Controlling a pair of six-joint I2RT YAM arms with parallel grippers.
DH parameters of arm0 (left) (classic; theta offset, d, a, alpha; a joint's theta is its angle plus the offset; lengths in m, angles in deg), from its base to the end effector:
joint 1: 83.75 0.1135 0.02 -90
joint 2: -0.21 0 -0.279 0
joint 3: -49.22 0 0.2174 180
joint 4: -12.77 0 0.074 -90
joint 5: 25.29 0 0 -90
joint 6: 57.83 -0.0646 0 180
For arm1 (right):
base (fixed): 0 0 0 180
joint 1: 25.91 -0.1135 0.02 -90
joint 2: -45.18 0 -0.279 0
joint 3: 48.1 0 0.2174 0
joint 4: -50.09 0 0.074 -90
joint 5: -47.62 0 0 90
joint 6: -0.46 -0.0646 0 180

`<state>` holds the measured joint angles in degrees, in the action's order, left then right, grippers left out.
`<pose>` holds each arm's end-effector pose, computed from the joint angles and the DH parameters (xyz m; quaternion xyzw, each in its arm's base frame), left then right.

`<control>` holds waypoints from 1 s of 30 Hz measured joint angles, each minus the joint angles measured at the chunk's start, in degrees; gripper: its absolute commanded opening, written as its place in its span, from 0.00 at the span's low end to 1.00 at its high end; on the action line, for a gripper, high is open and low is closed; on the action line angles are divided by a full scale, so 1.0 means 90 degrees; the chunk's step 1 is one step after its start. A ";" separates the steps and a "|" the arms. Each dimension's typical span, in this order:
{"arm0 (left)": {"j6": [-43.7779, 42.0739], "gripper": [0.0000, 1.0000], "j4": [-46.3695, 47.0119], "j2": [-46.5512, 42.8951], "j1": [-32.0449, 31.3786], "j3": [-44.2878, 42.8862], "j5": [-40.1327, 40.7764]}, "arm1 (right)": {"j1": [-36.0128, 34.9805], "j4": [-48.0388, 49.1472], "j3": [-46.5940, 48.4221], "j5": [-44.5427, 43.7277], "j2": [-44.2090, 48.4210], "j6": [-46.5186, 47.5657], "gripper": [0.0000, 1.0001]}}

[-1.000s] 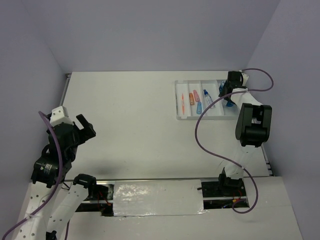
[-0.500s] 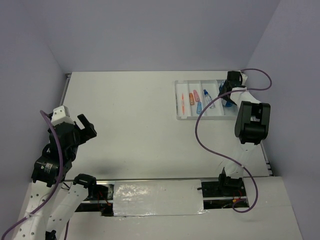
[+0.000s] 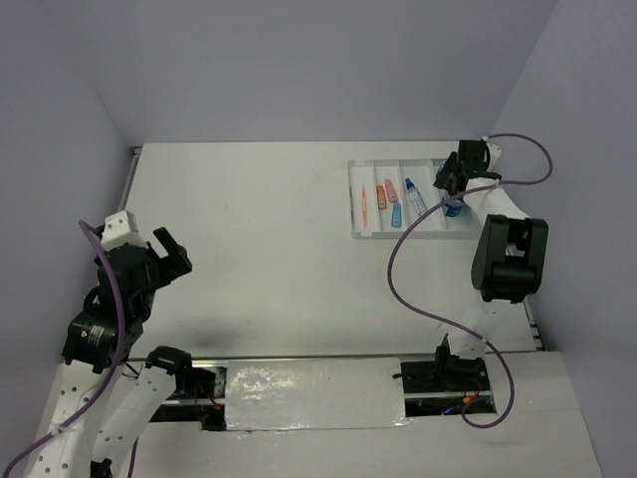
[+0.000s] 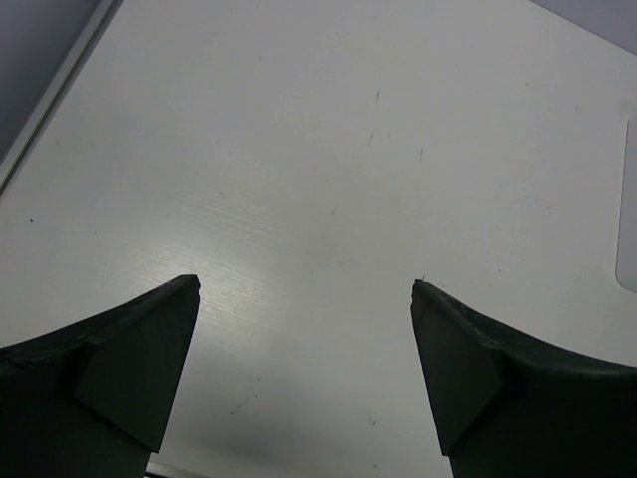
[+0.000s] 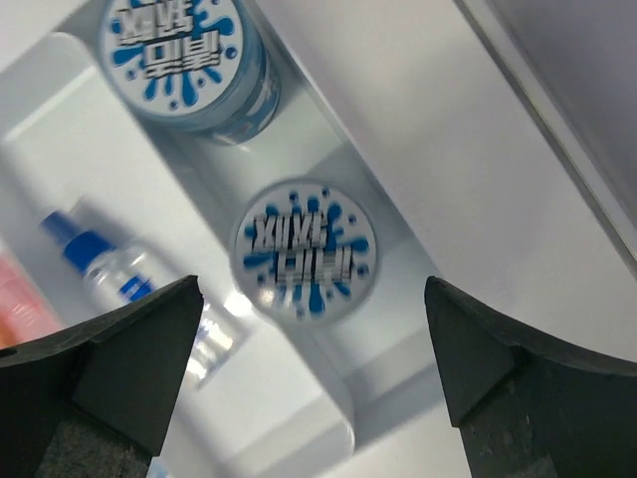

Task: Sort the stationery into containers
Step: Reset both arms

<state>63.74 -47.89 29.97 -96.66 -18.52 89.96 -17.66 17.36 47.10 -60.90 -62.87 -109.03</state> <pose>0.0757 0.0109 0.3347 -0.2512 0.7818 -0.0363 0.5695 0.4058 -0.0796 0.2338 0.2781 0.8725 -0.1117 0.3859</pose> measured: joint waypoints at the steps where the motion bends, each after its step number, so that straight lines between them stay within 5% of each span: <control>1: 0.0007 0.99 0.0002 0.0015 0.0000 0.0000 0.0012 | -0.0005 0.0007 -0.0148 0.0024 0.0238 -0.0017 1.00; 7: 0.0063 0.99 -0.0085 0.0367 0.0070 -0.0017 0.0333 | -0.0240 -0.0056 -0.1508 0.0709 0.3106 0.0158 1.00; 14: 0.0192 0.99 -0.0209 0.0476 0.0272 -0.0092 0.0588 | -0.2178 -0.0971 -0.1989 0.0767 0.6501 0.0617 1.00; 17: 0.0182 0.99 -0.0243 0.0512 0.0282 -0.0138 0.0627 | -0.2441 -0.1688 -0.2016 0.0648 0.7560 0.0658 1.00; 23: 0.0177 0.99 -0.0347 0.0393 0.0284 -0.0338 0.0668 | -0.2569 -0.2900 -0.2006 0.0668 0.9003 0.0656 1.00; 30: 0.0153 0.99 -0.0503 -0.0175 0.0284 -0.0427 0.0661 | -0.2577 -0.3978 -0.1678 0.0748 0.9547 0.0891 1.00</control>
<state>65.12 -52.42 28.40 -94.10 -22.37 95.91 -40.85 -18.44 32.00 -54.17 23.05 -101.01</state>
